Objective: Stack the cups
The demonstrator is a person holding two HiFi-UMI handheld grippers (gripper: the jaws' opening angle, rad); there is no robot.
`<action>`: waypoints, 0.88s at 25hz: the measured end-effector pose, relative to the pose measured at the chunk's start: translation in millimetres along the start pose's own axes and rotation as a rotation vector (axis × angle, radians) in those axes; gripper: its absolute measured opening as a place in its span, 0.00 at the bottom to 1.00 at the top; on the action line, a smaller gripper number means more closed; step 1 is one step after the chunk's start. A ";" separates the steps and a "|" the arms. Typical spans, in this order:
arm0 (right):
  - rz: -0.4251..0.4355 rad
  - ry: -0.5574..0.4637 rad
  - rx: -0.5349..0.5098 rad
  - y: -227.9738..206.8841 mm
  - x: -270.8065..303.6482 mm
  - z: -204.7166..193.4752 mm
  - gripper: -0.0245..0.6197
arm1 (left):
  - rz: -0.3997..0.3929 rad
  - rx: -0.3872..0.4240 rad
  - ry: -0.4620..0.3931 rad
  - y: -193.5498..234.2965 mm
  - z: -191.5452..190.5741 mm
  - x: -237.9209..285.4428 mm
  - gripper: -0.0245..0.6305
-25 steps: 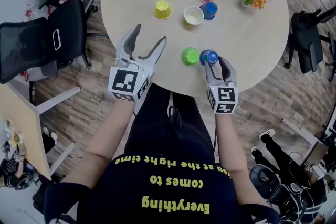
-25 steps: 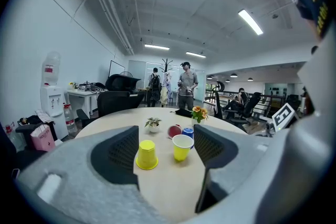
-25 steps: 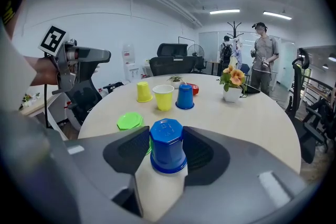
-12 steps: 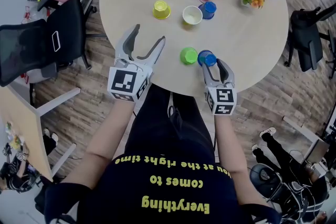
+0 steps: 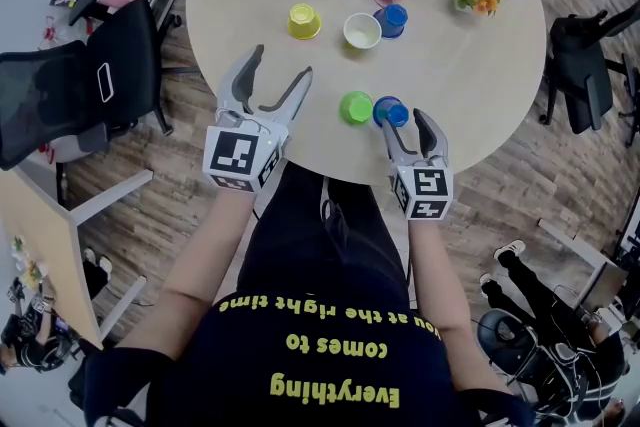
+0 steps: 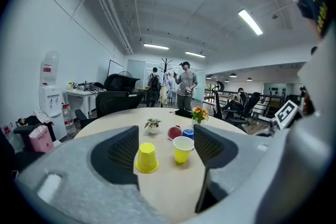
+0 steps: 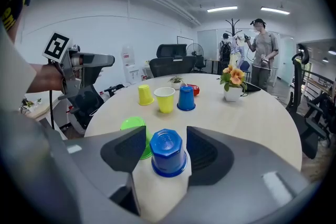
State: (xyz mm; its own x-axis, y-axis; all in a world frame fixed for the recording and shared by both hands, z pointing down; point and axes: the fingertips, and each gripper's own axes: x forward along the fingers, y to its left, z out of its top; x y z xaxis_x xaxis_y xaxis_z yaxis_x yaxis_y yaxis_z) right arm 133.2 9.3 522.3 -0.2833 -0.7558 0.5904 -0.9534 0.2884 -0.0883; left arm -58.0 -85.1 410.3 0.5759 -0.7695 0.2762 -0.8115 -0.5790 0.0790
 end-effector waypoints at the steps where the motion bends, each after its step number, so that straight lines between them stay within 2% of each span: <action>1: 0.000 -0.005 0.001 -0.1 -1.1 3.1 0.43 | -0.003 0.002 0.000 -0.6 1.2 0.5 0.55; 13: -0.012 -0.116 0.021 -5.7 -15.2 57.6 0.43 | -0.020 0.012 -0.015 -2.4 19.0 8.7 0.55; 22: -0.017 -0.238 0.053 -6.7 -28.8 117.6 0.42 | -0.035 0.028 -0.017 9.6 24.7 17.2 0.55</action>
State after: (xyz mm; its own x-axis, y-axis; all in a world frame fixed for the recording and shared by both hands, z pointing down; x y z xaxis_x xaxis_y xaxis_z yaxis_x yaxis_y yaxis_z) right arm 135.6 -40.1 411.6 -0.2772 -0.8795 0.3869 -0.9607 0.2477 -0.1252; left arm -53.5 -110.5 392.1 0.6055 -0.7529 0.2579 -0.7879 -0.6127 0.0612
